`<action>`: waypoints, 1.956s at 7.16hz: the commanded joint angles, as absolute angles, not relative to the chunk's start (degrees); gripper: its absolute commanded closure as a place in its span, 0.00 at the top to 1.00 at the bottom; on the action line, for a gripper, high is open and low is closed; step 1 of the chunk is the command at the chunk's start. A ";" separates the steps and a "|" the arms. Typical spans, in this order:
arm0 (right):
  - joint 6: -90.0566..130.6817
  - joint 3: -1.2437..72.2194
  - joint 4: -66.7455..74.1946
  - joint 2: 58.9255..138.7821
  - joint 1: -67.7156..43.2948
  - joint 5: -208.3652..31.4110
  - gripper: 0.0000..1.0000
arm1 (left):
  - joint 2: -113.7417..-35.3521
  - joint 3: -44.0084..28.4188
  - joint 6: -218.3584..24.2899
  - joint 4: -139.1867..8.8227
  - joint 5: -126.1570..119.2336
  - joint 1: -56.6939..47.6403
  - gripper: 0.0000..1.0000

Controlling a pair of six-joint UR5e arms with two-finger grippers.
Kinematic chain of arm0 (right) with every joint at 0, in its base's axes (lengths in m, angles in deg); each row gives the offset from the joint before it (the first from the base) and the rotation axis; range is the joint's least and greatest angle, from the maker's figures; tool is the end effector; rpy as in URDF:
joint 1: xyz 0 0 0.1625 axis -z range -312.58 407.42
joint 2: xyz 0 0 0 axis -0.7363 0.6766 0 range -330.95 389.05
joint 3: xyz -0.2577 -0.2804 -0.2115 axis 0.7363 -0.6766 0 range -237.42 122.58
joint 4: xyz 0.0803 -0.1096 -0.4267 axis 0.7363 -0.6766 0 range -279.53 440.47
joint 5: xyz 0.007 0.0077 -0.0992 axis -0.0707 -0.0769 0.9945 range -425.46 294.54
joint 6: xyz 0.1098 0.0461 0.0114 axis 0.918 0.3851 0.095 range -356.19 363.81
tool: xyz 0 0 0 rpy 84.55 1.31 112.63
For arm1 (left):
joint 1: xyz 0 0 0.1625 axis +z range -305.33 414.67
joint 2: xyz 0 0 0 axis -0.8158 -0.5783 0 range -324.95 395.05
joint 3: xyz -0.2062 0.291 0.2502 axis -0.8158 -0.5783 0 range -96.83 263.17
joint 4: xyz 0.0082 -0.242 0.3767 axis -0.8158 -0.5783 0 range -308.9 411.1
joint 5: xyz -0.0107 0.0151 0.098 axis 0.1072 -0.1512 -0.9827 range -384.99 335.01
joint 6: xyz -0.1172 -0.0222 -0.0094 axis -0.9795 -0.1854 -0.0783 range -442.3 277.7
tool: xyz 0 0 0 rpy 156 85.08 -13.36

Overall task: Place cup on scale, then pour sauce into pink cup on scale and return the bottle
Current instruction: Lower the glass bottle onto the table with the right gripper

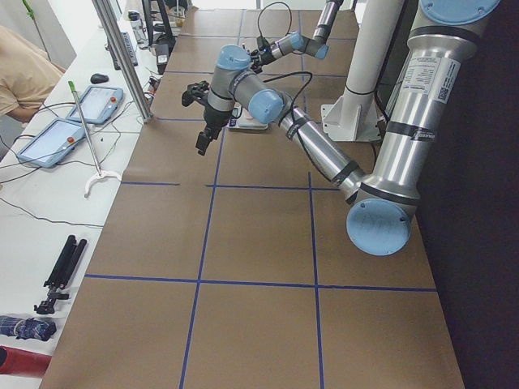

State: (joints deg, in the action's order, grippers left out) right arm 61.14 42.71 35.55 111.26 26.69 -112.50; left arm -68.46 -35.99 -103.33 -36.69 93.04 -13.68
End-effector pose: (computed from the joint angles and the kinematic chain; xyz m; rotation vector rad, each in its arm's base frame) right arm -0.4749 -0.4094 0.4135 1.0634 -0.6287 0.2303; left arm 0.1353 -0.5494 0.3120 0.4739 0.6884 0.1830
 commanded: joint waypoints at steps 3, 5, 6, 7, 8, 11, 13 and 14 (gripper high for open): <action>70.57 42.51 42.59 117.99 26.33 -113.88 0.00 | -68.49 -37.14 -103.40 -35.83 93.04 -13.71 0.91; 71.22 41.12 42.68 118.08 26.41 -113.45 0.00 | -68.58 -37.85 -103.40 -34.77 93.04 -13.80 0.91; 71.22 39.98 42.77 117.91 26.50 -113.10 0.00 | -68.66 -37.85 -103.40 -34.77 92.96 -13.88 0.91; 71.22 38.83 42.85 117.82 26.50 -112.31 0.01 | -68.75 -37.85 -103.40 -34.77 93.04 -13.89 0.91; 71.22 38.91 42.77 117.47 26.50 -111.95 0.01 | -68.84 -37.85 -103.40 -34.68 92.96 -13.97 0.91; 71.22 38.47 42.77 117.64 26.59 -111.33 0.43 | -68.84 -38.11 -103.40 -34.33 92.95 -13.97 0.91; 71.31 38.38 42.85 117.73 26.59 -111.51 0.44 | -68.93 -38.20 -103.40 -34.33 92.95 -13.97 0.91; 71.31 38.64 42.85 117.81 26.50 -111.51 0.44 | -68.93 -38.20 -103.40 -34.33 92.95 -13.97 0.91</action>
